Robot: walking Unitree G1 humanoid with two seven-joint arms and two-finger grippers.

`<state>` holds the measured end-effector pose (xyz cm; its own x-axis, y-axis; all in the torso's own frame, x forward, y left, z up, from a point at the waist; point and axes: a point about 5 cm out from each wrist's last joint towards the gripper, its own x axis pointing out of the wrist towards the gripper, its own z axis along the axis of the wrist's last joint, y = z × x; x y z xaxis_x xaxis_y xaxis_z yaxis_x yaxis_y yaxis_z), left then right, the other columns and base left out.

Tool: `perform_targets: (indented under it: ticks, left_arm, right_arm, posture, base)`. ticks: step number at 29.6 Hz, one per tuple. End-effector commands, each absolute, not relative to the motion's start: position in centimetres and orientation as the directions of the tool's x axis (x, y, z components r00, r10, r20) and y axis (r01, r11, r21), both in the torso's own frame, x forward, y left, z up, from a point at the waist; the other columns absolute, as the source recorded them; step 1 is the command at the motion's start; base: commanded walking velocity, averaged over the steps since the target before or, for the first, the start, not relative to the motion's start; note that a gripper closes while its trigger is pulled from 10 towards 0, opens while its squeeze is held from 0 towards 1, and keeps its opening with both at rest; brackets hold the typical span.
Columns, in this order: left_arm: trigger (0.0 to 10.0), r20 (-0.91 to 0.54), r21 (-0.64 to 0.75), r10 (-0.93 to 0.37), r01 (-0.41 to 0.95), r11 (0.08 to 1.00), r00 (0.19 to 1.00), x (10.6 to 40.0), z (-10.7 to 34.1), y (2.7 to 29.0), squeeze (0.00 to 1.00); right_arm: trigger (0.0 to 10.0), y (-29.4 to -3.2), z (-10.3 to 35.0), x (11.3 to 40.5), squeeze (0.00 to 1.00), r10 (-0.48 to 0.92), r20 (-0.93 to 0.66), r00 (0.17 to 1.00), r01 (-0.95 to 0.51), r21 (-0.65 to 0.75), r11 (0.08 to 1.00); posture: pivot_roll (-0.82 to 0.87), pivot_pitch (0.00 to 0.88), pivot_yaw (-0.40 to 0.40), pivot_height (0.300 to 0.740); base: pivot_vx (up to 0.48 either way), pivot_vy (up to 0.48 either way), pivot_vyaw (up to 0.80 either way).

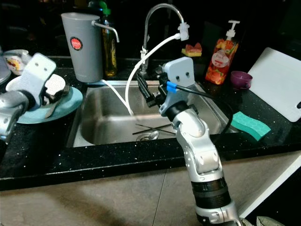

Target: Kitchen organization

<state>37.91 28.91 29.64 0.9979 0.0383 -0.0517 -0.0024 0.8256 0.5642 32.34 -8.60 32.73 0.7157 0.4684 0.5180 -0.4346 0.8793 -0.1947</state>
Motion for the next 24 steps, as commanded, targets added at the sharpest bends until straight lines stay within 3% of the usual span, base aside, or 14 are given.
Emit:
perform_targets:
  ticks: [1, 9, 10, 11, 12, 13, 14, 24]
  left_arm:
    - [10.0, -0.077, 0.593, 0.042, 0.012, 0.805, 0.996, 37.8, 29.2, 29.4, 0.00]
    - [10.0, -0.133, 0.659, 0.096, 0.015, 0.752, 0.986, 37.9, 27.7, 30.3, 0.00]
    - [7.9, -0.130, 0.696, 0.128, -0.002, 0.718, 0.983, 38.0, 27.5, 30.7, 0.00]
    - [7.9, -0.130, 0.696, 0.128, -0.002, 0.718, 0.983, 38.0, 27.5, 30.7, 0.00]
    - [2.5, -0.125, 0.717, 0.148, -0.014, 0.697, 0.981, 38.0, 27.4, 30.9, 0.00]
    - [2.5, -0.125, 0.717, 0.148, -0.014, 0.697, 0.981, 38.0, 27.4, 30.9, 0.00]
    - [0.0, -0.125, 0.731, 0.159, -0.018, 0.682, 0.979, 38.0, 27.3, 31.0, 0.00]
    - [0.0, -0.004, 0.793, 0.141, -0.082, 0.603, 0.990, 38.1, 28.3, 30.4, 0.00]
  right_arm:
    - [10.0, -8.6, 32.9, 32.4, 0.00, 0.467, 0.530, 0.708, -0.441, -0.186, 0.878]
    - [10.0, -8.8, 32.7, 32.3, 0.00, 0.460, 0.527, 0.714, -0.431, -0.186, 0.883]
    - [10.0, -8.9, 32.7, 32.3, 0.00, 0.458, 0.527, 0.716, -0.429, -0.186, 0.884]
    - [10.0, -8.9, 32.7, 32.3, 0.00, 0.458, 0.527, 0.716, -0.429, -0.186, 0.884]
    - [10.0, -8.9, 32.7, 32.3, 0.00, 0.457, 0.528, 0.716, -0.428, -0.186, 0.884]
    - [10.0, -8.9, 32.7, 32.3, 0.00, 0.457, 0.528, 0.716, -0.428, -0.186, 0.884]
    - [10.0, -8.9, 32.8, 32.3, 0.00, 0.458, 0.529, 0.714, -0.429, -0.186, 0.884]
    - [10.0, -8.6, 32.9, 32.4, 0.00, 0.468, 0.530, 0.707, -0.439, -0.191, 0.878]
  posture:
    - [0.06, 0.069, -0.107, 0.740]
    - [0.05, 0.067, -0.100, 0.740]
    - [0.05, 0.065, -0.100, 0.740]
    - [0.05, 0.065, -0.100, 0.740]
    - [0.05, 0.064, -0.102, 0.740]
    - [0.05, 0.064, -0.102, 0.740]
    - [0.05, 0.062, -0.104, 0.740]
    - [0.05, 0.057, -0.118, 0.740]
  base:
    - [0.000, 0.000, 0.00]
    - [0.000, 0.000, 0.00]
    - [0.000, 0.000, 0.00]
    - [0.000, 0.000, 0.00]
    - [0.000, 0.000, 0.00]
    - [0.000, 0.000, 0.00]
    - [0.000, 0.000, 0.00]
    - [0.000, 0.000, 0.00]
